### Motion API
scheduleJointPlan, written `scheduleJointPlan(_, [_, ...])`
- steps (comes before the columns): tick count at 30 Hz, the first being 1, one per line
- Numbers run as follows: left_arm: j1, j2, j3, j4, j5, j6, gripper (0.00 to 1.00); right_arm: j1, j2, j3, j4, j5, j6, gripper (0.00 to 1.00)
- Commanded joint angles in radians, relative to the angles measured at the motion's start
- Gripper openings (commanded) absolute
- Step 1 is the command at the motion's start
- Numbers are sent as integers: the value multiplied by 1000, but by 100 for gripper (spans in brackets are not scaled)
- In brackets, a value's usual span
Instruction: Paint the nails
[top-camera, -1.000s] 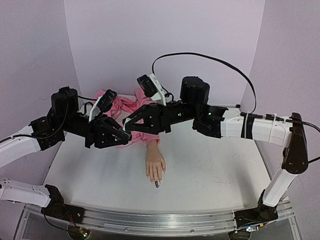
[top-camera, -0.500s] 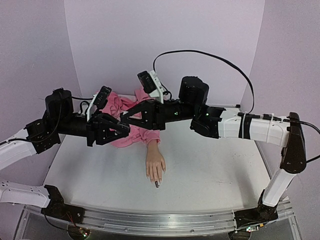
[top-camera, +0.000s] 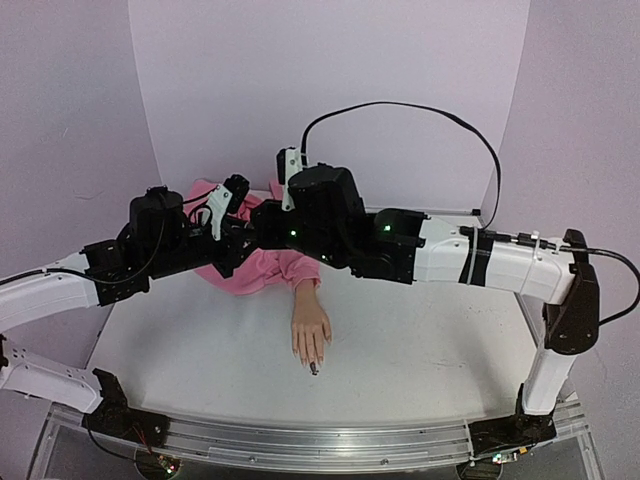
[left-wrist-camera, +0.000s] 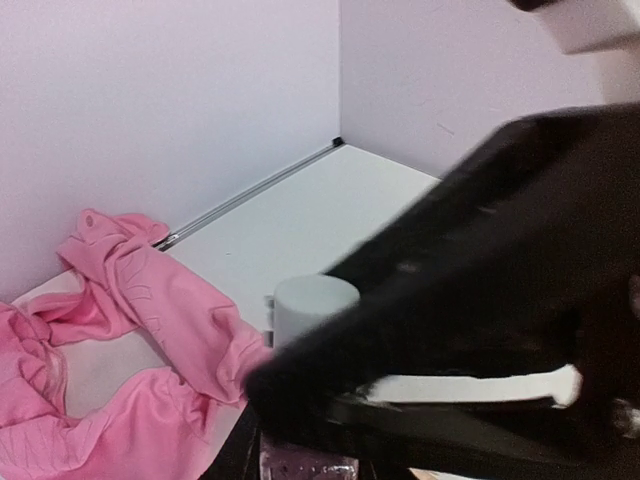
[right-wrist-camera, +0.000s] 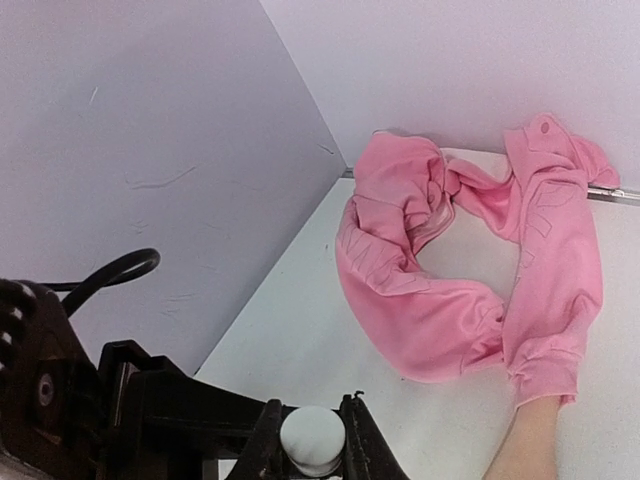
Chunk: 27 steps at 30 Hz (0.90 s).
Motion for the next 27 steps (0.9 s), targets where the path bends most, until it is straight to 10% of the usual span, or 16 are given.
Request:
scheduleJointPlan(1, [64, 3, 17, 43, -153, -41, 0, 56, -62, 60, -67, -81, -41, 32])
scheduleJointPlan(11, [68, -147, -67, 24, 453, -146, 0, -174, -288, -220, 103, -785, -231, 95])
scheduleJointPlan(20, [71, -114, 34, 23, 964, -279, 0, -211, -280, -303, 360, -1250, -213, 80])
scheduleJointPlan(27, [70, -74, 70, 23, 1050, -320, 0, -207, -220, -291, 541, -1365, -114, 58])
